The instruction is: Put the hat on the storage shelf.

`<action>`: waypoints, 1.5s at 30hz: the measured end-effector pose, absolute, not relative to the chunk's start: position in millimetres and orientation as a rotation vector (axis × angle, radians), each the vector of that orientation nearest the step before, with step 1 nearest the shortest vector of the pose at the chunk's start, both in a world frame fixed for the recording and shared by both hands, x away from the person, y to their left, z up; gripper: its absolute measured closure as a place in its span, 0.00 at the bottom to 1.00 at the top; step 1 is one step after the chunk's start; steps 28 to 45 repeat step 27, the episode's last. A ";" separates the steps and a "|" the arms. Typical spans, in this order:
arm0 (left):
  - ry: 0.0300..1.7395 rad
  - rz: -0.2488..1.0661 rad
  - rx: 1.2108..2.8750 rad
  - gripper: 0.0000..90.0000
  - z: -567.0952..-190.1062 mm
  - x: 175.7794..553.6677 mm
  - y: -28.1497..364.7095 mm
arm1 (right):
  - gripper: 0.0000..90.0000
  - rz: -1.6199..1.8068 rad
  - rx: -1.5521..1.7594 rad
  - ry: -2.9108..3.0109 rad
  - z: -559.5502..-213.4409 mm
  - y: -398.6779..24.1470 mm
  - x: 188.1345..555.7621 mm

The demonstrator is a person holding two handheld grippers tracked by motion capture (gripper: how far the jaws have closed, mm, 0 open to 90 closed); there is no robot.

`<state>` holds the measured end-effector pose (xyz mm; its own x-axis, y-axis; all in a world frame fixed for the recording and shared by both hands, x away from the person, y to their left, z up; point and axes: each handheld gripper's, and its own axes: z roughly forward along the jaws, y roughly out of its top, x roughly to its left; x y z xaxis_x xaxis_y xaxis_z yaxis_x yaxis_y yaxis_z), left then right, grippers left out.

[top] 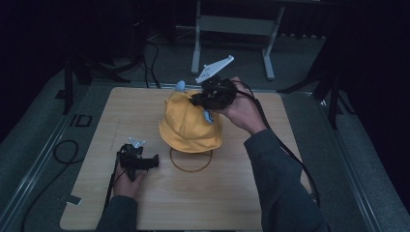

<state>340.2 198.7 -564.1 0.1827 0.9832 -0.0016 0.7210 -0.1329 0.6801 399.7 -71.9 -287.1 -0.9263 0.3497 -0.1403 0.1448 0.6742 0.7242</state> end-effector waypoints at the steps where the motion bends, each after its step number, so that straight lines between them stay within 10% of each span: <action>1: 1.595 0.624 1.917 0.00 -564.1 340.2 198.7 | 0.94 1.103 0.395 2.627 -288.2 -71.4 399.9; 5: 1.595 0.624 1.917 0.00 -564.1 340.2 198.7 | 0.92 1.106 0.403 2.635 -291.3 -71.6 400.3; 11: 1.595 0.624 1.917 0.00 -564.1 340.2 198.7 | 0.53 1.136 0.488 2.572 -287.4 -77.7 402.6; 21: 1.595 0.624 1.917 0.00 -564.0 340.2 198.7 | 0.21 1.139 0.550 2.484 -277.6 -88.9 402.6; 45: 1.595 0.624 1.917 0.00 -564.1 340.2 198.7 | 0.18 1.149 0.571 2.450 -273.8 -101.5 401.2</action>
